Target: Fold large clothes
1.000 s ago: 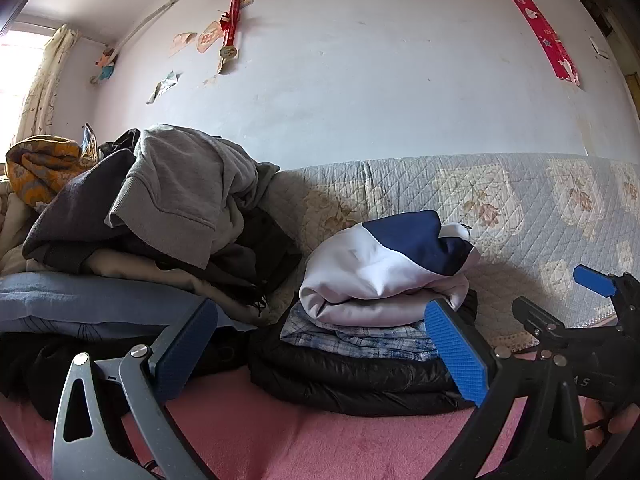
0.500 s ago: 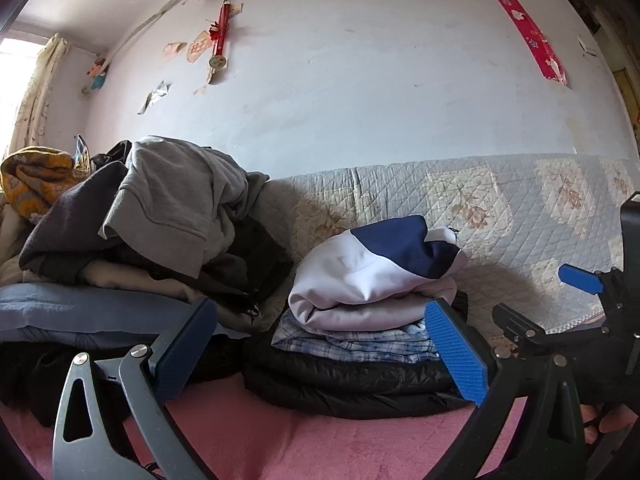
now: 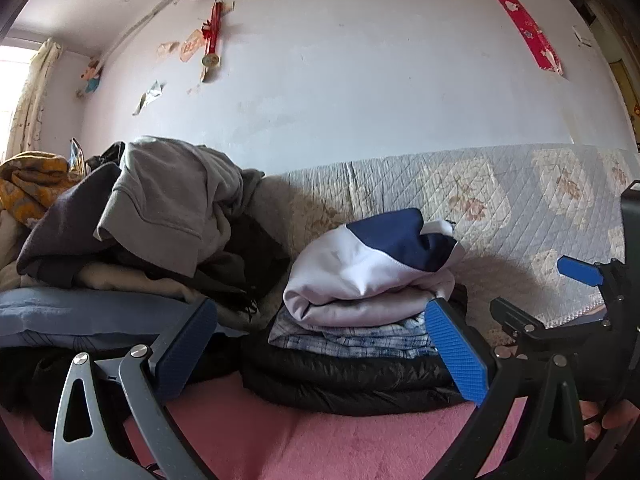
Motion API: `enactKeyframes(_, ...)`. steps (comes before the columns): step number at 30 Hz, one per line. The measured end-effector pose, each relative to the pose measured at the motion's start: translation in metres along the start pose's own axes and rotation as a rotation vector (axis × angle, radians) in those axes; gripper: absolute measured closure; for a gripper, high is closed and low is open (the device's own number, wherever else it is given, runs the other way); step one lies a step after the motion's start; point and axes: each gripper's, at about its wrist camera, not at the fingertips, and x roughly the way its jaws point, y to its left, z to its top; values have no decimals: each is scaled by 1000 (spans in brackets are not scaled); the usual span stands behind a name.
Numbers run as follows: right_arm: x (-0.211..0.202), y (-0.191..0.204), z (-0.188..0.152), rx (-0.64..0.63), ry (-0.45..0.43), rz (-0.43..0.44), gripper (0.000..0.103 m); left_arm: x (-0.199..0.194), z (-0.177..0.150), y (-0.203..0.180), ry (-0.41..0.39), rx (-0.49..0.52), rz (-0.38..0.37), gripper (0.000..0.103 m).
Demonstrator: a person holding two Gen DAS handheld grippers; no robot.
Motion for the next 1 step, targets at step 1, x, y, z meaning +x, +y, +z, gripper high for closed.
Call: enactKeyframes(1,0,0,0,-1,0,3,0,1,0,1,3,-4,1,0)
